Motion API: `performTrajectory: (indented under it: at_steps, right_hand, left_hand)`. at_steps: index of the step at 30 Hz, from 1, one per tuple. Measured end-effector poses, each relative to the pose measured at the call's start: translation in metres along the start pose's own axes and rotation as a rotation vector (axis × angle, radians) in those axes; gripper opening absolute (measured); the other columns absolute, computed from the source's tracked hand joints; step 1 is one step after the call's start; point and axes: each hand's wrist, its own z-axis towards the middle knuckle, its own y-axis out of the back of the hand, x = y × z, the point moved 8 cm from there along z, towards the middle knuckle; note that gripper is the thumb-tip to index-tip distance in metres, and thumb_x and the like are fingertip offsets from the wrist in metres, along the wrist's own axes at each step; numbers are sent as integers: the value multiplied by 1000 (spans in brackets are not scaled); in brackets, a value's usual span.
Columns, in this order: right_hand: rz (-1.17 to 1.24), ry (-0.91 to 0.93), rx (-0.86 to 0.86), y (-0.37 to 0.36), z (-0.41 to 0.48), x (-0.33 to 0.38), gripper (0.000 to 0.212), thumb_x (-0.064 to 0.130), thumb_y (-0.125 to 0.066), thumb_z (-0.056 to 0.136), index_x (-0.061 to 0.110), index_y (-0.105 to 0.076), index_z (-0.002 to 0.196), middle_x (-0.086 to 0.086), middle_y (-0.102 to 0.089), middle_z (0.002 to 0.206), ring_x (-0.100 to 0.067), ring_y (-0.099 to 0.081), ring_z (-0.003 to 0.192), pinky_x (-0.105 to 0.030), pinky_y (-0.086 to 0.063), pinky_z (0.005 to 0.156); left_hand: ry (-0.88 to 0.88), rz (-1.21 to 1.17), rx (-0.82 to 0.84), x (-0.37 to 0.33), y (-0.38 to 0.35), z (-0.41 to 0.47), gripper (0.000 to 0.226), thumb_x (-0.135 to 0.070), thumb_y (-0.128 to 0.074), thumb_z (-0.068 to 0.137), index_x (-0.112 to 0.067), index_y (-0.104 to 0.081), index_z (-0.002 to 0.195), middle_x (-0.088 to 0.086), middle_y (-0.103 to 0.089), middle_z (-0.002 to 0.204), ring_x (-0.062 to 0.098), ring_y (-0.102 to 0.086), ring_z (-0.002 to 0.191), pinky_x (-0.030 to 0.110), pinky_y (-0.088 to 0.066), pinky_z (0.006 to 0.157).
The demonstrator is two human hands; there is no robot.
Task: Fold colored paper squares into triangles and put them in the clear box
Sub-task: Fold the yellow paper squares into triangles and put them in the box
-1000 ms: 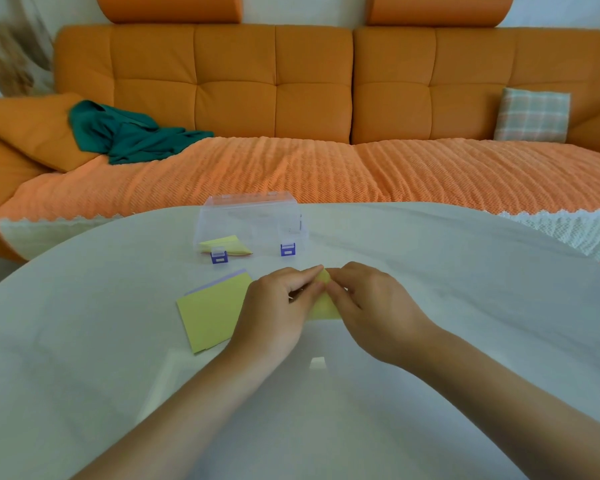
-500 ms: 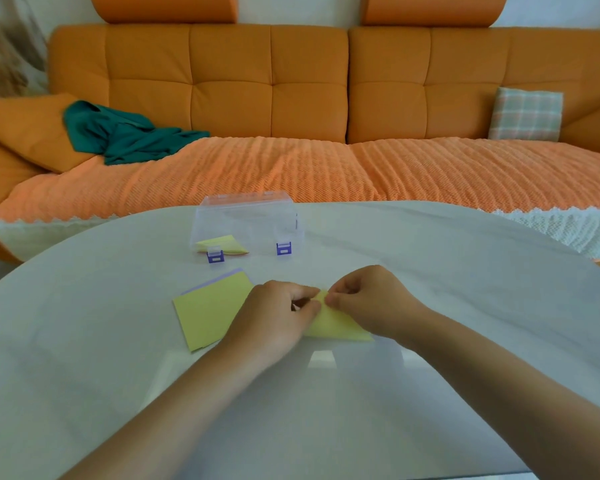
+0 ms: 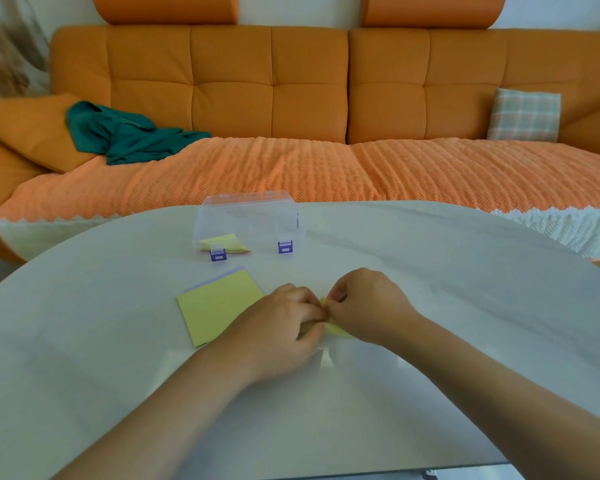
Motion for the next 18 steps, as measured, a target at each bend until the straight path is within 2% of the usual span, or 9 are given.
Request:
performTrajectory:
  at_steps: [4, 6, 8, 13, 18]
  right_hand:
    - [-211, 164, -141, 12, -6, 11, 17, 47, -59, 87, 39, -66, 100, 16, -65, 94, -8, -60, 86, -28, -41, 81]
    - [-227, 279, -151, 15, -10, 16, 19, 45, -63, 89, 41, -68, 106, 15, -60, 95, -6, -55, 80, -27, -37, 77]
    - [-253, 345, -101, 12, -12, 19, 18, 43, -59, 93, 42, -73, 104, 13, -60, 96, -8, -53, 79, -26, -34, 74]
    - [-189, 284, -28, 9, -10, 13, 22, 42, -55, 95, 43, -76, 97, 15, -67, 97, -10, -55, 86, -24, -33, 73]
    - [-155, 215, -1, 8, -5, 8, 17, 44, -61, 90, 41, -77, 90, 17, -70, 93, -9, -61, 88, -24, -43, 73]
  left_hand:
    - [-13, 17, -7, 0, -1, -1, 34, -31, -49, 96, -30, -68, 124, -19, -56, 122, 0, -41, 115, 27, -41, 101]
    - [-24, 30, -10, 0, -1, -1, 35, -32, -49, 95, -31, -67, 126, -19, -56, 123, 0, -41, 116, 28, -41, 101]
    - [-38, 40, -6, -1, -2, -2, 36, -32, -49, 94, -33, -65, 127, -19, -56, 122, 1, -42, 115, 28, -42, 100]
    - [-84, 118, -20, -8, -1, -8, 37, -33, -50, 93, -36, -62, 127, -15, -56, 123, 7, -45, 115, 27, -43, 94]
    - [-129, 258, -41, -20, -2, -17, 39, -41, -49, 91, -37, -61, 127, -10, -57, 129, 13, -45, 121, 28, -32, 102]
